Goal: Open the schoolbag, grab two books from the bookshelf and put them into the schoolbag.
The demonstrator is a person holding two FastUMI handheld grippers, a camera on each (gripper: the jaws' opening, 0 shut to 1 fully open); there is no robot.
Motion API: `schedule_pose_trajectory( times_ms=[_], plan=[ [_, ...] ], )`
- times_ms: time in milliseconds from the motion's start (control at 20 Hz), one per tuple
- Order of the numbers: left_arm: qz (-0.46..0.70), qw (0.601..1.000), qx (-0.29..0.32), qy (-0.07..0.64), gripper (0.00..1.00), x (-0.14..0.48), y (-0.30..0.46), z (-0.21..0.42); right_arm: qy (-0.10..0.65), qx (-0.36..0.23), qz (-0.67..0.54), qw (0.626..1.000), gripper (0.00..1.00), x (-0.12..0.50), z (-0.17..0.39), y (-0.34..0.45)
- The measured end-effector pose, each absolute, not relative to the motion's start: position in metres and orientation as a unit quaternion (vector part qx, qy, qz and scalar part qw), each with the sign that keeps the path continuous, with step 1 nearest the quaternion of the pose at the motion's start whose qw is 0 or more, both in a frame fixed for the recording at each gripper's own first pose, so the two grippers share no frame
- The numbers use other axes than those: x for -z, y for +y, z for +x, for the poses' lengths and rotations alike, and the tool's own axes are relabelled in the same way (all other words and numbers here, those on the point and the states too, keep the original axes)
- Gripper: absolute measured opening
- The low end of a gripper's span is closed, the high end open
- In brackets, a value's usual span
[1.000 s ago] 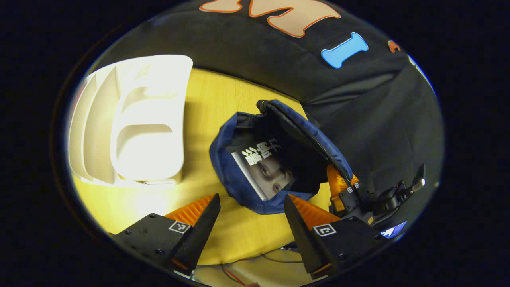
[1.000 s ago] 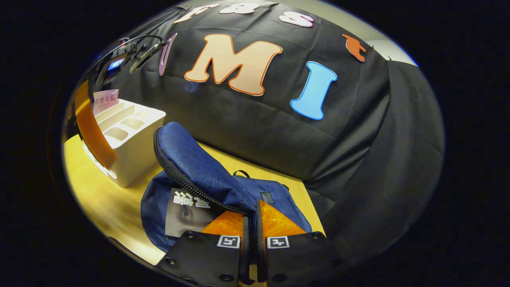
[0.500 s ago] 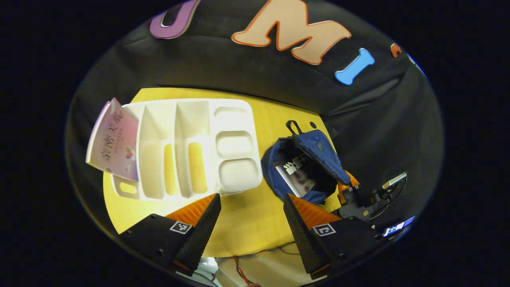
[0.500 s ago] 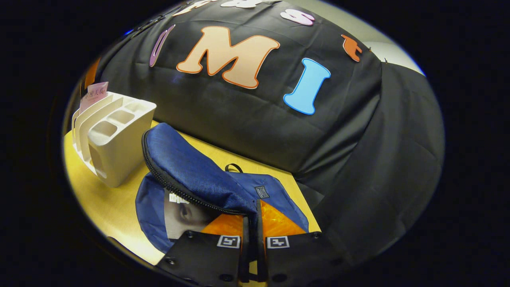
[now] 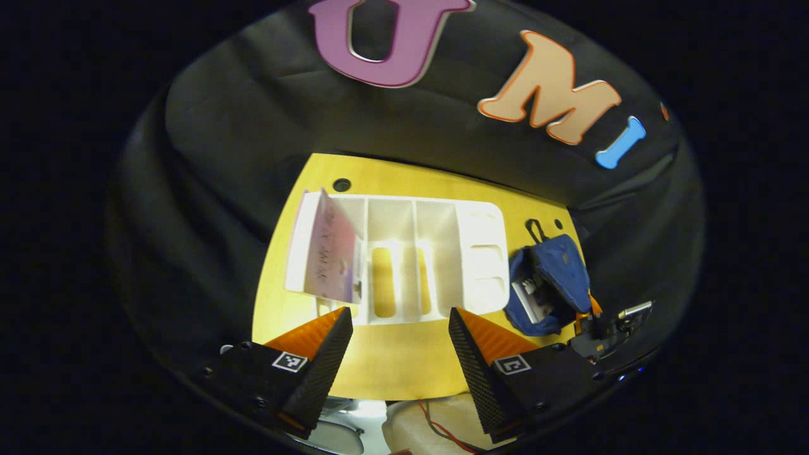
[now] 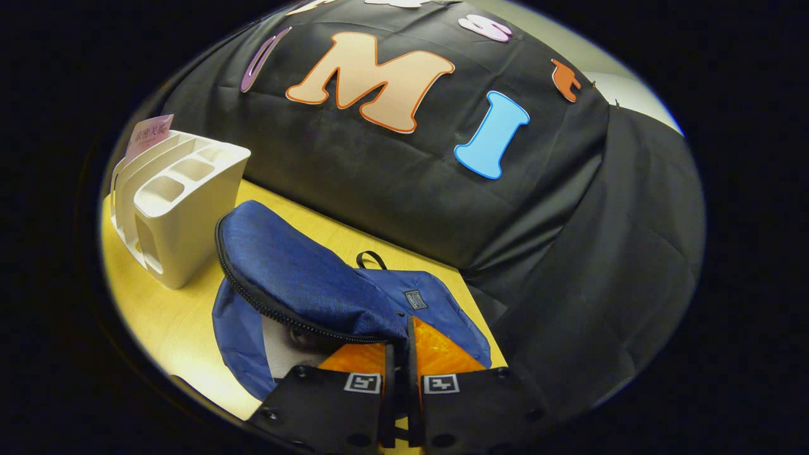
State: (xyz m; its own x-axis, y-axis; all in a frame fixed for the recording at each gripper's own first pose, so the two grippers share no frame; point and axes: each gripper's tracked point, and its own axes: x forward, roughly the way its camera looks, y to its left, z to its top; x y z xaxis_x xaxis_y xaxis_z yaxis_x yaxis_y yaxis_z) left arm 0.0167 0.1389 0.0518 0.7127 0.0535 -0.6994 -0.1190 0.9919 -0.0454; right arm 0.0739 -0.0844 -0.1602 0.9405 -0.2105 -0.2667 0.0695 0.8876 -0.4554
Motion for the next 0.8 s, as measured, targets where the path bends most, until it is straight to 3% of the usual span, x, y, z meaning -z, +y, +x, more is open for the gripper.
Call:
schedule_pose_trajectory(
  times_ms=[400,700,800],
  plan=[
    [-0.045,0.909,-0.096,0.404,0.89,-0.014,0.232,0.062,0.170,0.105,-0.227,0.953,0.11,0.166,0.072,-0.081],
    [-0.067,0.887,-0.079,0.450,0.86,0.024,0.246,0.095,0.185,0.121,-0.245,0.944,0.11,0.176,0.067,-0.074],
    [-0.064,0.882,-0.074,0.462,0.80,0.032,0.246,0.105,0.189,0.127,-0.246,0.942,0.08,0.178,0.066,-0.074]
  ],
)
